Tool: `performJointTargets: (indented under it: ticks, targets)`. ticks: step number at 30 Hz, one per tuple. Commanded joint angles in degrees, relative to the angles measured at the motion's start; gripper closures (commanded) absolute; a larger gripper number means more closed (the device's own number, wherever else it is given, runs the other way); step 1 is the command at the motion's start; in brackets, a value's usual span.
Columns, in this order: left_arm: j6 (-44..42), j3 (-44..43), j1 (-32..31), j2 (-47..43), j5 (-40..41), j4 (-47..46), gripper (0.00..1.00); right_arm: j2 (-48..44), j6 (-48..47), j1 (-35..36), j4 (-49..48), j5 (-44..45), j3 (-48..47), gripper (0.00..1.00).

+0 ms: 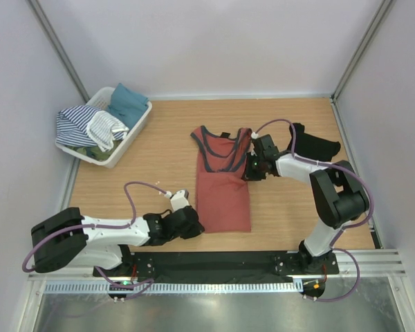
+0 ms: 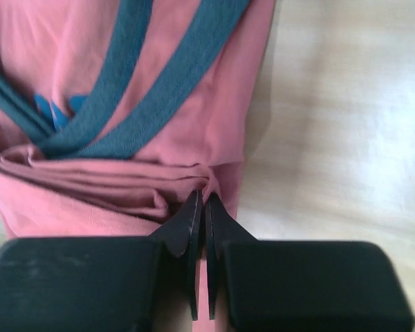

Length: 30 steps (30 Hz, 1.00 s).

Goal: Fold and stack the tank tops

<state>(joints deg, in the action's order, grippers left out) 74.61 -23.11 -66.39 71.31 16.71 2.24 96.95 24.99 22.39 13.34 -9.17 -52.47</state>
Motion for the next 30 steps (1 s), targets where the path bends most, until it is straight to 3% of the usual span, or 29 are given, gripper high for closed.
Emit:
performJointTargets:
  ticks: [1, 4, 5, 6, 7, 9, 21, 30]
  targets:
    - [-1.04, 1.23, 0.21, 1.20, 4.65, 5.58, 1.00, 3.15, 0.85, 0.28, -2.45, 3.09, -6.93, 0.93]
    - [-2.01, 1.23, 1.52, 1.20, 5.09, 5.58, 1.00, 7.46, 1.46, -0.07, -0.60, 5.39, -12.73, 0.83]
    - [-2.62, 1.23, 1.79, 1.46, 5.09, 5.23, 1.00, 8.25, 1.72, -0.16, -0.25, 6.17, -14.14, 0.76]
    - [-2.80, 1.14, 2.05, 2.16, 4.91, 5.06, 1.00, 9.56, 1.90, -0.33, 0.36, 6.27, -16.59, 0.60]
    - [-3.32, 0.88, 2.66, 2.52, 4.74, 4.97, 1.00, 9.84, 1.90, -0.42, 0.80, 6.53, -17.57, 0.55]
    - [-4.21, 0.09, 2.85, 3.74, 4.73, 5.40, 1.00, 9.14, 1.73, -0.33, 1.33, 6.27, -18.72, 0.51]
    - [-5.96, 0.79, 3.46, 3.31, 2.72, 4.79, 1.00, -12.38, -1.53, 1.16, 1.07, 1.26, -3.79, 0.50]
    - [-11.41, -0.70, 9.26, 4.89, 0.34, 4.88, 1.00, -24.42, 1.80, 10.03, 10.55, 8.91, 7.11, 0.49]
